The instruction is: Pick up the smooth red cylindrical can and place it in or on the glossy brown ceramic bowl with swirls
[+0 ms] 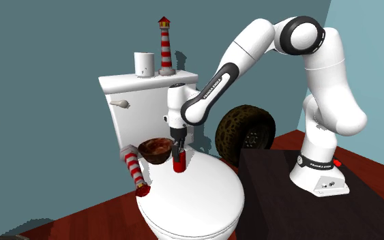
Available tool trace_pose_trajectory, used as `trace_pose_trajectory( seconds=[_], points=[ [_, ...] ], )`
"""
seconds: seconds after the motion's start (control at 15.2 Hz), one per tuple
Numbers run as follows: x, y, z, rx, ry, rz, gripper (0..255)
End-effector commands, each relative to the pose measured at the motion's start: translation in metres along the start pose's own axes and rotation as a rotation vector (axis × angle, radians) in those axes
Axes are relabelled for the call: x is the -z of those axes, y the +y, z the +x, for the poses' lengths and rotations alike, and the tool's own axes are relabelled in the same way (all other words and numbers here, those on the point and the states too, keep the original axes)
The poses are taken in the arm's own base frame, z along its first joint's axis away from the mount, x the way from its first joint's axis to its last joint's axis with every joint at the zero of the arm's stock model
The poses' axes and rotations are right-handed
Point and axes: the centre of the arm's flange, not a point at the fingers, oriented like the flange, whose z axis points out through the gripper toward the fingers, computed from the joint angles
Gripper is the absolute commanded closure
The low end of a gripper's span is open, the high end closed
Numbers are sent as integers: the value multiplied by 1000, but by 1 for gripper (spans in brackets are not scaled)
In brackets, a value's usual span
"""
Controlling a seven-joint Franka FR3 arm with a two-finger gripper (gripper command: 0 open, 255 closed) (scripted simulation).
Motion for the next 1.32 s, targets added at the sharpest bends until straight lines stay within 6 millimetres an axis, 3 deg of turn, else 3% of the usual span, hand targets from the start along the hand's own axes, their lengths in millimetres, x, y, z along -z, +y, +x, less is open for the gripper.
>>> trace_pose_trajectory(
  seconds=[0.0, 0.13, 0.2, 0.79, 1.25],
  points=[
    [0, 0, 0, 0, 0, 0, 0],
    [0, 0, 0, 0, 0, 0, 0],
    [0, 0, 0, 0, 0, 0, 255],
    [0, 0, 0, 0, 0, 0, 255],
    [37, 0, 0, 0, 0, 0, 255]
  ],
)
